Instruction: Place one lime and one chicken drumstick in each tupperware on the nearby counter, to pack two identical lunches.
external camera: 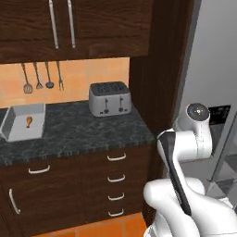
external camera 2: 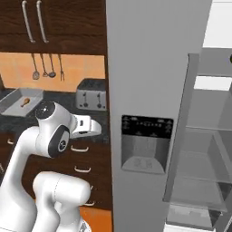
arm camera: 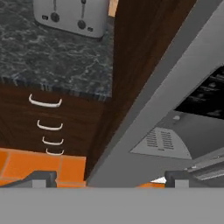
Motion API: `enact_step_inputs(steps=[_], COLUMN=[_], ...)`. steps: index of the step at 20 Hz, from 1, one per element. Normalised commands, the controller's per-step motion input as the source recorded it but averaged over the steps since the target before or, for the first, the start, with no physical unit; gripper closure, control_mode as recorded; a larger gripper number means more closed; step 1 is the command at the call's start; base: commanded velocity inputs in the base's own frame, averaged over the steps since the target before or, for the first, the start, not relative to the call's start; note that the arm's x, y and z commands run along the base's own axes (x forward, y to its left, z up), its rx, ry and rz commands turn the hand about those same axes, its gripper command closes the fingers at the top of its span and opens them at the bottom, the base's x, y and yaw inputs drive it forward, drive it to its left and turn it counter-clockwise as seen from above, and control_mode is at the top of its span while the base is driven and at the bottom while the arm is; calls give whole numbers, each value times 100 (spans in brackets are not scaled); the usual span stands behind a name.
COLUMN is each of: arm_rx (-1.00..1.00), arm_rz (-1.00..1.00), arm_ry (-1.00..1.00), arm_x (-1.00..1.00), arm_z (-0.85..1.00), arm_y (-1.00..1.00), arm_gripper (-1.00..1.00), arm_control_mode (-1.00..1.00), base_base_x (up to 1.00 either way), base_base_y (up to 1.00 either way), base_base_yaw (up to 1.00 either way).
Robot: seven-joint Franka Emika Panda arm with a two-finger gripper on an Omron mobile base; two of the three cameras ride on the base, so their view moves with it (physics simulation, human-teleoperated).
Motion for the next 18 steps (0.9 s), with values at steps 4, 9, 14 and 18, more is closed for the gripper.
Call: enact_step_inputs(steps=[4,9,14,18], arm_rx=[0,0,0,0], arm_rz=[0,0,0,0], arm_ry=[0,0,0,0], arm_x=[0,0,0,0], arm_z=[0,0,0,0], arm_y=[0,0,0,0], arm_gripper=[-100,-100,-100,-100], arm_control_mode=[100,100,100,100], base_base_x=[0,3,7,24], base_base_y=[-100,-96,-76,-44], base_base_yaw=[-1,-4,-6,-6])
